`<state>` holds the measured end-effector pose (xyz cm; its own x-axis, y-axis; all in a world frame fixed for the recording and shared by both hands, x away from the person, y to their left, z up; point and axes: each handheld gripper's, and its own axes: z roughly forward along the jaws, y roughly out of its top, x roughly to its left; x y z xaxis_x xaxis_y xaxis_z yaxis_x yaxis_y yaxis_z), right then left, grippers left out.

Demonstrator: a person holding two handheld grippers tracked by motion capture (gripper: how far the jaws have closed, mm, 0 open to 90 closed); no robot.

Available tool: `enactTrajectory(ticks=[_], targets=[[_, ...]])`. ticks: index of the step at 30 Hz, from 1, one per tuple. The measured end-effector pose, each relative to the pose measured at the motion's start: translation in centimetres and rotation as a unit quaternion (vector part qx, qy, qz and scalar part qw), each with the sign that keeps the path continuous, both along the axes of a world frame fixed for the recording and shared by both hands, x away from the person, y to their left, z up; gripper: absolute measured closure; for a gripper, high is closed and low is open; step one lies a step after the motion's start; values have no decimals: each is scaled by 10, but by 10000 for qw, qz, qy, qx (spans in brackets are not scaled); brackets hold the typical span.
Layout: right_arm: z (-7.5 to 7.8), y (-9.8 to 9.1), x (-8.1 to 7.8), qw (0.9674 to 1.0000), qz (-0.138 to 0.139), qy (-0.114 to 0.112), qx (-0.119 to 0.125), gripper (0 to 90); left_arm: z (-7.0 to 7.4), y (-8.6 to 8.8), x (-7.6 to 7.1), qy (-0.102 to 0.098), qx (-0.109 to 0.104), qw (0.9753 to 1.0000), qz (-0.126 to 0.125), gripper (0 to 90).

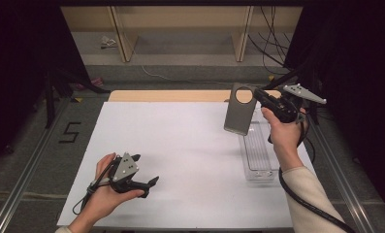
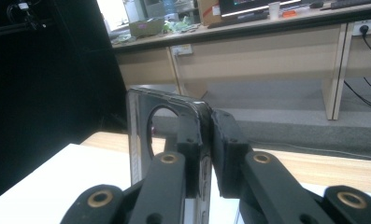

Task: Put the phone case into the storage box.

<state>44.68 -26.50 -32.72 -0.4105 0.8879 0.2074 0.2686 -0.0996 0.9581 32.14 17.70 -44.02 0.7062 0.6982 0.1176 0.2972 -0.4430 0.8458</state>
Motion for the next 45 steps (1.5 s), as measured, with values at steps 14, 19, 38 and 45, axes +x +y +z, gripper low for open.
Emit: enactTrajectory(ticks=[14,19,38,45], targets=[[1,-5,0,9999,-99,-20,-3,826,0,0,0,-6,11,10000,-9,74],[1,-7,1,9999,-128,-53,12,826,0,0,0,-3,11,10000,-4,74],[3,-15,1,9997,-243,-98,19,826,0,0,0,-1,8,10000,-5,74],[4,-18,1,9996,-276,-97,18,826,0,0,0,-5,12,10000,-14,74]])
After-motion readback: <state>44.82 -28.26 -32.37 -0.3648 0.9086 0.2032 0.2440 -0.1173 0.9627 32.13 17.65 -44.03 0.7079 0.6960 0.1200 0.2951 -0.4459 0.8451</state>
